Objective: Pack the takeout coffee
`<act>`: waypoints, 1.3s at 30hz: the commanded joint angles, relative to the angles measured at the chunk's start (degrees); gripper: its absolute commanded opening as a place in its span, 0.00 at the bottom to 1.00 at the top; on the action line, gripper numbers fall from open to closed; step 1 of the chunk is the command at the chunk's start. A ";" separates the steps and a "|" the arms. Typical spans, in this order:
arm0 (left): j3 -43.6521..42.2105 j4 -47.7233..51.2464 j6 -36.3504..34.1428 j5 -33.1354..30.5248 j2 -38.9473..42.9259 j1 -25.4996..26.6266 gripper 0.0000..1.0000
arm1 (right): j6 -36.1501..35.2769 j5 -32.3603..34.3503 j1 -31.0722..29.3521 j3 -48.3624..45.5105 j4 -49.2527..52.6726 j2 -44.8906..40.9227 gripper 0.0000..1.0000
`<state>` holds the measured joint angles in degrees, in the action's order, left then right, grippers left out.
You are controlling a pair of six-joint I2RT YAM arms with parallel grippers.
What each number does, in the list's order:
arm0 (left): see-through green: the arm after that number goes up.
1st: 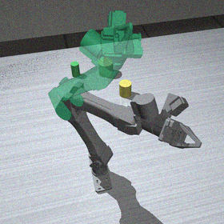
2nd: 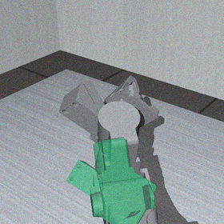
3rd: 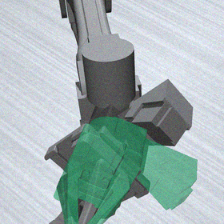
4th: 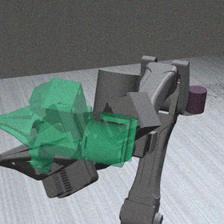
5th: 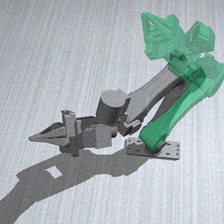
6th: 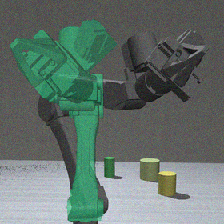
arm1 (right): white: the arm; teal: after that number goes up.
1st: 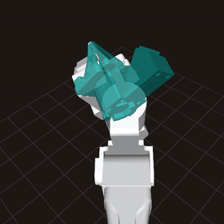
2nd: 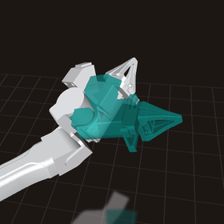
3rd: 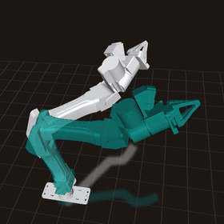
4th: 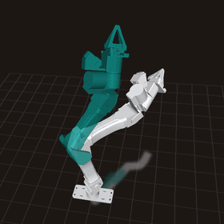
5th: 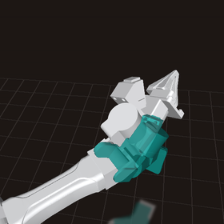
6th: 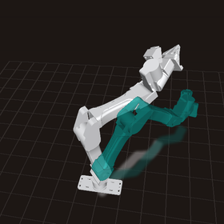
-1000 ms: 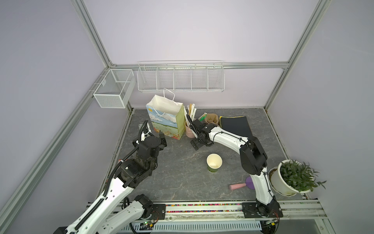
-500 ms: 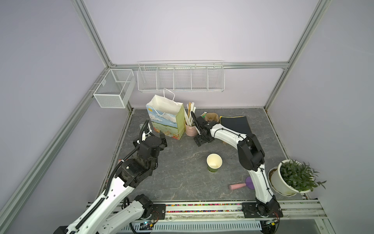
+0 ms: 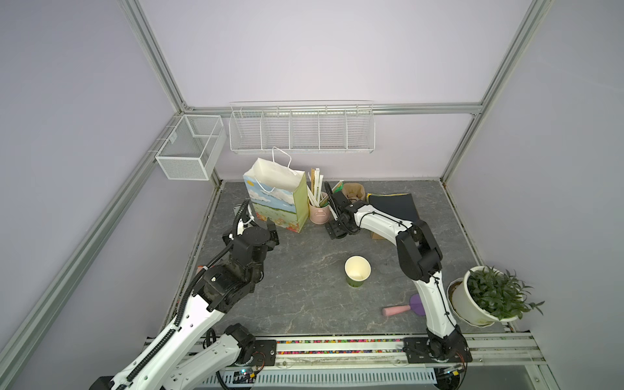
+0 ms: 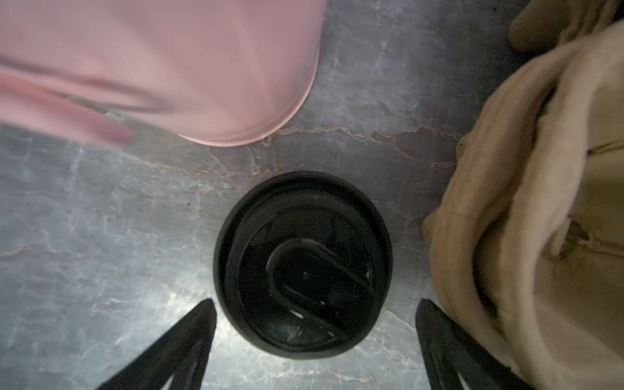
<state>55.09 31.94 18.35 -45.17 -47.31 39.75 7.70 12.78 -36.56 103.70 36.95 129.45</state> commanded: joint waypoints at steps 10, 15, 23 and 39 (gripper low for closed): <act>-0.86 -0.70 -1.20 -0.84 -0.12 -0.28 0.93 | 0.86 -0.40 0.11 -1.62 -1.22 1.54 0.96; -0.93 -0.74 -1.50 -1.03 -0.36 -0.28 0.93 | 1.22 -1.16 -0.08 -3.06 -1.82 0.71 0.91; -1.03 -0.98 -1.74 -1.16 -0.43 -0.28 0.93 | 1.46 -2.00 -0.65 -7.33 -3.90 -2.29 0.84; -0.98 -1.09 -1.92 -1.15 -0.67 -0.28 0.93 | 2.05 0.06 -4.00 -12.75 -4.66 -8.42 0.82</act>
<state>54.72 31.35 17.28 -45.21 -47.92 39.75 9.45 11.49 -40.10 91.57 30.74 123.22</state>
